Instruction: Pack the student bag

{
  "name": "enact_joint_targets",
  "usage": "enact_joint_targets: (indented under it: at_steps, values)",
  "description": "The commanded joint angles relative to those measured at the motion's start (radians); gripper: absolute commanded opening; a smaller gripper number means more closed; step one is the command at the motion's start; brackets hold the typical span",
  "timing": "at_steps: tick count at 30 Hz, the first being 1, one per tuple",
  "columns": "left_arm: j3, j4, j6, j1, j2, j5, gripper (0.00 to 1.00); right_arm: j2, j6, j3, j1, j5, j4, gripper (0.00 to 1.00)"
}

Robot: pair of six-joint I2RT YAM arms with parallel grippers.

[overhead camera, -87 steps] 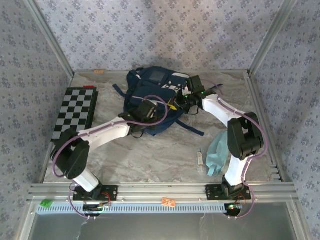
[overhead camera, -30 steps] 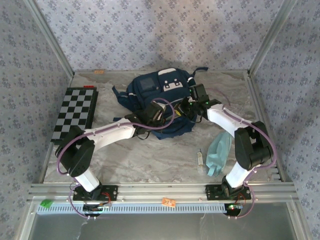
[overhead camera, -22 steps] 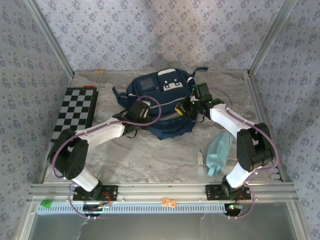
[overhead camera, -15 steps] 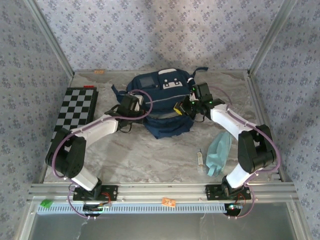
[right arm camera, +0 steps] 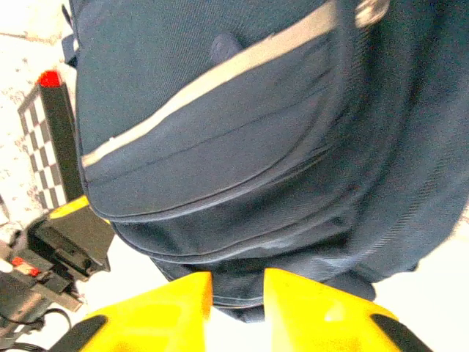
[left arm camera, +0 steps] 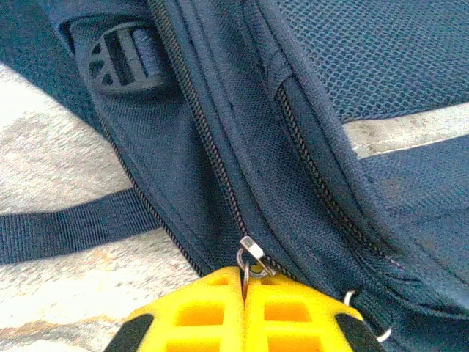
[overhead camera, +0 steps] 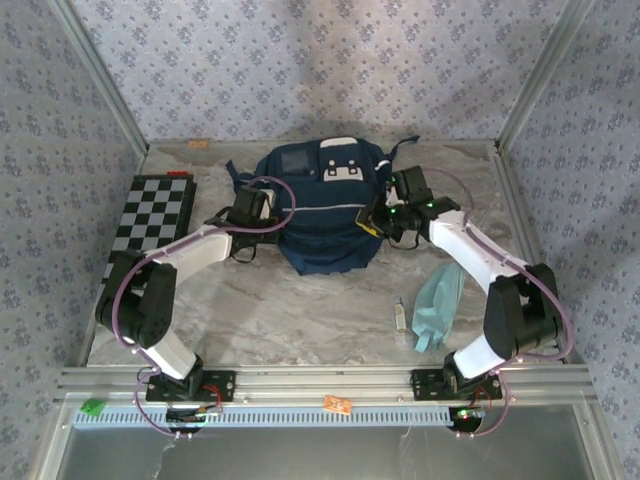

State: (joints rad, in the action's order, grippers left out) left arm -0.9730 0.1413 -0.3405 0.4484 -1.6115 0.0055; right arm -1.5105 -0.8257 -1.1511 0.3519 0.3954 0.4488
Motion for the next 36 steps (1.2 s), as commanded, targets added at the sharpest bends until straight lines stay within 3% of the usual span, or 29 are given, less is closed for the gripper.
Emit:
enact_joint_targets:
  at_steps: [1,4,7,12,15,22,28,36]
  values:
    - [0.002,0.066,-0.002,0.006,0.060,-0.046,0.07,0.034,0.082,-0.023,-0.012,-0.019,0.113,0.45]
    - [-0.007,0.128,0.005,0.019,0.088,-0.049,0.17,0.104,0.098,-0.017,0.003,-0.100,0.214,0.63]
    - [0.014,0.162,-0.011,0.040,0.148,-0.057,0.37,0.180,0.084,-0.032,0.012,-0.285,0.409,0.75]
    - [0.040,0.202,-0.078,0.075,0.237,-0.059,0.44,0.348,0.022,0.063,-0.010,-0.526,0.636,0.89]
    - [0.053,0.178,-0.072,0.151,0.272,-0.060,0.49,0.421,0.015,0.156,-0.071,-0.546,0.680,0.99]
    - [0.048,0.130,-0.092,0.286,0.251,-0.100,0.50,0.452,-0.041,0.338,-0.116,-0.541,0.627,1.00]
    - [0.015,0.126,-0.100,0.354,0.207,-0.124,0.50,0.408,-0.034,0.459,-0.149,-0.516,0.490,0.89]
    - [-0.024,0.148,-0.075,0.371,0.177,-0.157,0.49,0.368,0.006,0.507,-0.187,-0.483,0.384,0.57]
